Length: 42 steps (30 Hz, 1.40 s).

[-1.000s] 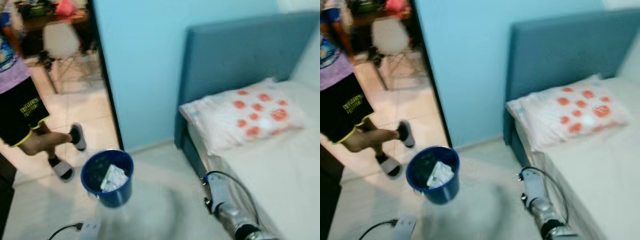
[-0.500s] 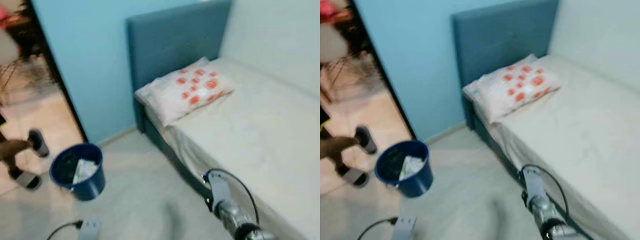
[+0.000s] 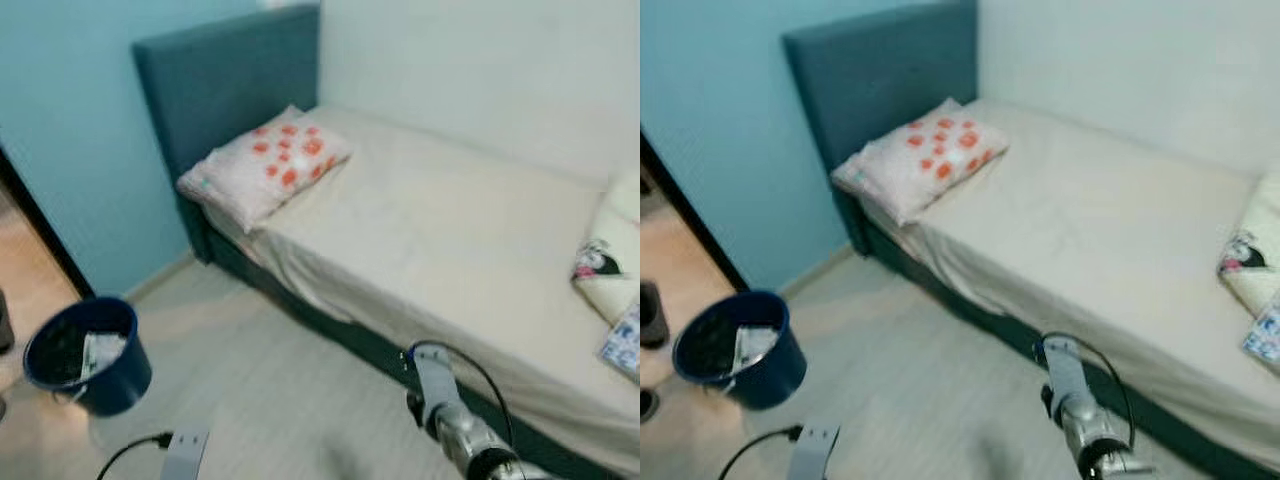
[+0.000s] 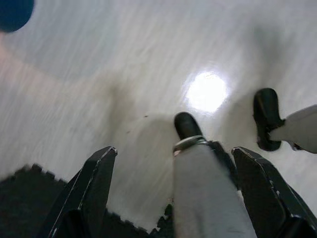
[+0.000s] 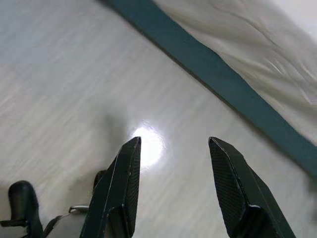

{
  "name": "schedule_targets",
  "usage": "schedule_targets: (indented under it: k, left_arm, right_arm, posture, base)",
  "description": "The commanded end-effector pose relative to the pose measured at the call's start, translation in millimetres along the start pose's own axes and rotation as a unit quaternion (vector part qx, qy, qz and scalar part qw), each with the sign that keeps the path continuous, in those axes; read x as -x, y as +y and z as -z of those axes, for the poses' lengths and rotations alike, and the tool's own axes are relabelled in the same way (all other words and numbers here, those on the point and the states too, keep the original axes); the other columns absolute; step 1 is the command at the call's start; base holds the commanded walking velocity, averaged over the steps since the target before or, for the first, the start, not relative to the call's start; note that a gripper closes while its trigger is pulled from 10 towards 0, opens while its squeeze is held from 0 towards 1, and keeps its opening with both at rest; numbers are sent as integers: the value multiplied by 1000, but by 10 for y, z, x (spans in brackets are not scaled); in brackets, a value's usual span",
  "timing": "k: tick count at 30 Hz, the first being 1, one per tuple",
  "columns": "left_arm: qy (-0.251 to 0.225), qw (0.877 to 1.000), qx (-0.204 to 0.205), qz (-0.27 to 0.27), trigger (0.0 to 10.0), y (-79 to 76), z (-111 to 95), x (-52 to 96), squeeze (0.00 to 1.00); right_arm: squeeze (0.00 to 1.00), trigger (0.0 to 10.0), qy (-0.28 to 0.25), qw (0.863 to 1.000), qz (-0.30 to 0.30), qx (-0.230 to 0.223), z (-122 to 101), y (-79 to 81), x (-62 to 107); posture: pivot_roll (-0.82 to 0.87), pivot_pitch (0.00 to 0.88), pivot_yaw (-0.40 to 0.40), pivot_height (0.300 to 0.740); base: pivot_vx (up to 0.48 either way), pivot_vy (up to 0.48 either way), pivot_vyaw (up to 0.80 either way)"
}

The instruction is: Clean up the room

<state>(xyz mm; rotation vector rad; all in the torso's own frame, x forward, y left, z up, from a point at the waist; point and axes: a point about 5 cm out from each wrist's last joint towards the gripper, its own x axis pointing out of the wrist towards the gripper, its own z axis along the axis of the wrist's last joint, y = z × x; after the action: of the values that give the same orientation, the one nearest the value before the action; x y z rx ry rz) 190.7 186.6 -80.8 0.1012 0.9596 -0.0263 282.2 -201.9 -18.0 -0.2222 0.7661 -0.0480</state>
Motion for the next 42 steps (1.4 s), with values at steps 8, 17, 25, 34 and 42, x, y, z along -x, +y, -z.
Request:
schedule_targets:
  k: [8, 17, 25, 34, 42]
  left_arm:
    - [-58, 998, 1, 34, 10000, -99, -319, -33, 0]
    - [-79, 996, -8, 46, 10000, -149, -442, -38, 0]
    - [-74, 996, -12, 48, 10000, -154, -391, -35, 0]
    - [-76, 996, 1, 44, 10000, -154, -382, -34, 0]
    - [-79, 996, -13, 42, 10000, -157, -409, -35, 0]
  right_arm:
    - [0, 10000, 6, 1000, 5, -4, 46, 15, 4]
    - [0, 10000, 4, 1000, 6, -4, 35, 20, 3]
    - [0, 10000, 1, 1000, 1, 7, 33, 33, 4]
    - [0, 10000, 7, 1000, -2, 3, 46, 43, 4]
    - [0, 10000, 4, 1000, -1, 3, 35, 40, 3]
  posture:
    - [-117, 85, 15, 740]
    - [-119, 84, 15, 740]
    - [-118, 85, 11, 740]
    - [-118, 84, 9, 740]
    - [-122, 84, 10, 740]
  base:
    - [0, 0, -712]
    - [438, 0, -712]
    - [405, 0, -534]
    - [98, 0, -576]
    - [0, 0, -742]
